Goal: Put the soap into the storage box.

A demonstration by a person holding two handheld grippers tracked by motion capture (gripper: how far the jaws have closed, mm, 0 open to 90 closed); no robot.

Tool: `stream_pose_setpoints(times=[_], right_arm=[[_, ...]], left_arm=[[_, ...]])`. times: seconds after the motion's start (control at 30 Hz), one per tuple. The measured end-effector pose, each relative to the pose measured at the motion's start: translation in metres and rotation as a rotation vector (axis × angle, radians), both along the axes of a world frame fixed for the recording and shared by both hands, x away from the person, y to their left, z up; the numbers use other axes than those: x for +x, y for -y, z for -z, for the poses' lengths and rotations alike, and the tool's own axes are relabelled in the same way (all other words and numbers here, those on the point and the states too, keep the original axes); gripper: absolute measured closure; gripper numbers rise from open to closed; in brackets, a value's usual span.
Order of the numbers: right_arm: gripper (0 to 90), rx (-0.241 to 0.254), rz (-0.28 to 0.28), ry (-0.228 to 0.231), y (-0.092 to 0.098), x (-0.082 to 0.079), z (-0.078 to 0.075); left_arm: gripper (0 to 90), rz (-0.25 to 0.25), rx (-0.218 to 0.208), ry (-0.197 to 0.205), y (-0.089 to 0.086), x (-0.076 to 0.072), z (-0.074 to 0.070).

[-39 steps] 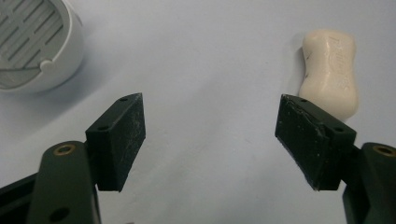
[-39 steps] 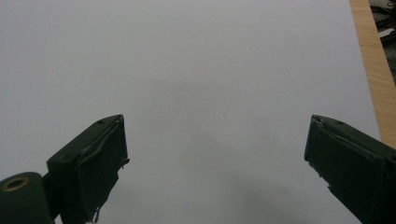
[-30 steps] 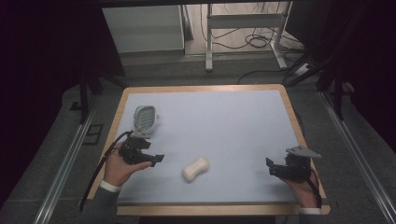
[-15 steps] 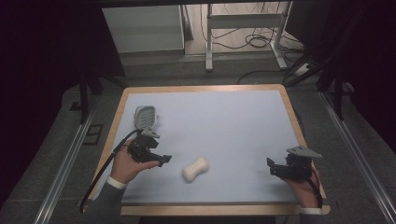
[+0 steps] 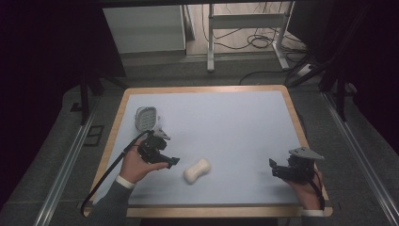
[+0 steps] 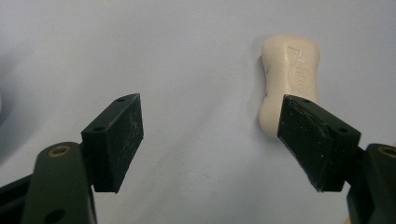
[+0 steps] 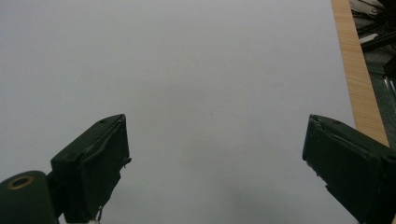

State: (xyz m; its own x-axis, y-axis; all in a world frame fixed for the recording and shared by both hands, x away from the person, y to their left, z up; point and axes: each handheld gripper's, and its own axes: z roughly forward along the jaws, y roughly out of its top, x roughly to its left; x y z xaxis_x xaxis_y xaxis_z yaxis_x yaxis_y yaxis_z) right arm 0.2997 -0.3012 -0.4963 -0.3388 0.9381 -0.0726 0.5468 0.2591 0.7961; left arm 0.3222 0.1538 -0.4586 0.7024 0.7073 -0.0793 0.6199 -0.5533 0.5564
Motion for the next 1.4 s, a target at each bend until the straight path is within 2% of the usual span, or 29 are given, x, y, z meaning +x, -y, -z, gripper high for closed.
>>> stream_pose_setpoints(times=[0.43, 0.5, 0.8, 0.9, 0.97, 1.1, 1.13, 1.3, 1.4], right_arm=[[7.0, -0.005, 0.001, 0.0, 0.001, 0.0, 0.001], [7.0, -0.003, 0.005, 0.0, 0.001, 0.0, 0.0], [7.0, -0.009, 0.0, -0.009, 0.001, 0.001, 0.001], [7.0, -0.005, 0.002, -0.004, 0.002, 0.0, 0.0], [7.1, -0.001, 0.005, -0.001, 0.002, 0.0, -0.001], [7.1, -0.005, 0.006, 0.0, 0.003, 0.0, 0.0], [7.1, -0.005, 0.006, 0.0, 0.003, 0.0, 0.0], [7.1, -0.007, 0.012, -0.003, 0.004, 0.0, 0.0], [7.0, -0.01, 0.013, -0.005, 0.005, 0.001, 0.001]], left_arm=[[21.9, 0.045, 0.019, -0.003, 0.026, 0.006, -0.003], [22.0, 0.05, 0.008, -0.01, 0.028, 0.007, -0.002], [21.3, 0.068, 0.053, -0.021, 0.045, 0.009, 0.004], [21.4, 0.08, 0.034, -0.028, 0.05, 0.009, 0.004], [21.4, 0.08, 0.065, -0.022, 0.055, 0.009, 0.005], [21.5, 0.105, 0.078, -0.027, 0.065, 0.008, 0.006], [21.5, 0.109, 0.07, -0.034, 0.067, 0.008, 0.008], [21.4, 0.128, 0.103, -0.059, 0.074, 0.008, 0.017], [21.4, 0.133, 0.101, -0.062, 0.076, 0.008, 0.019]])
